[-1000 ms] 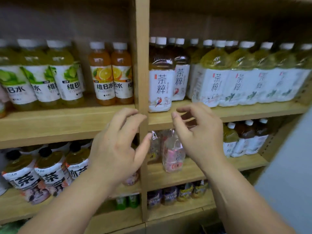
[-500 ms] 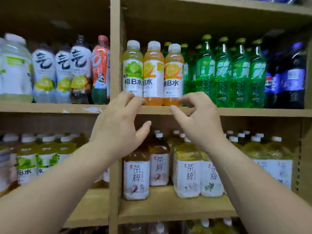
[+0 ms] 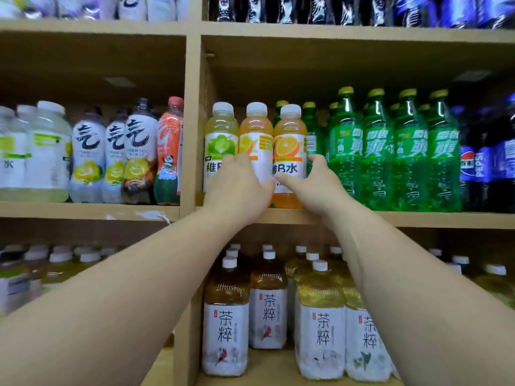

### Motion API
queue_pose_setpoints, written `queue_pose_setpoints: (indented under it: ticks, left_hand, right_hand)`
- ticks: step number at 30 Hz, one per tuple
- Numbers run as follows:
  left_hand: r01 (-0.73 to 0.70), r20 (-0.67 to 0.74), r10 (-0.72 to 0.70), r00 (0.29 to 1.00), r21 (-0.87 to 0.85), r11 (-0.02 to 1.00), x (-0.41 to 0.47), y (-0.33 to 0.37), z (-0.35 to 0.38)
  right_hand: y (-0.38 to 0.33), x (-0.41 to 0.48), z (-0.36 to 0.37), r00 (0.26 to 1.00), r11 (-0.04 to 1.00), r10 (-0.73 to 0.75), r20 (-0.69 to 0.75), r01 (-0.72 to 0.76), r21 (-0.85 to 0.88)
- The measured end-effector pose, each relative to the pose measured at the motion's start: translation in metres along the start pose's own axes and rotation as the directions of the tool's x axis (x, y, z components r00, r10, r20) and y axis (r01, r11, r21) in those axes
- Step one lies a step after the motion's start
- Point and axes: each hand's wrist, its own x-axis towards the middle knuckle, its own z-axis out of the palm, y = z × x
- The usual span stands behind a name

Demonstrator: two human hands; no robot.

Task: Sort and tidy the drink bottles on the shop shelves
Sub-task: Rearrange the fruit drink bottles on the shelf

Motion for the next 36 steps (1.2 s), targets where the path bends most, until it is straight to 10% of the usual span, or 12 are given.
queue_pose_setpoints:
  ticks: [23, 29, 36]
  left_hand:
    - [0.394, 0.097, -0.393, 0.914, -0.432, 0.811, 0.017, 0.032, 0.027]
    - [0.431, 0.234, -0.376, 0.897, -0.651, 0.624, 0.017, 0.026, 0.020]
    - [0.361, 0.227, -0.283, 0.932, -0.660, 0.659, 0.014, 0.020, 0.012]
  right_hand:
    - [0.022, 0.010, -0.006, 0.997, 0.949, 0.064, -0.045, -0.047, 0.313]
    - [0.020, 0.006, -0.006, 0.997, 0.955, 0.043, -0.064, -0.023, 0.294]
    - [0.021, 0.006, -0.006, 0.997, 0.952, 0.031, -0.074, -0.007, 0.306]
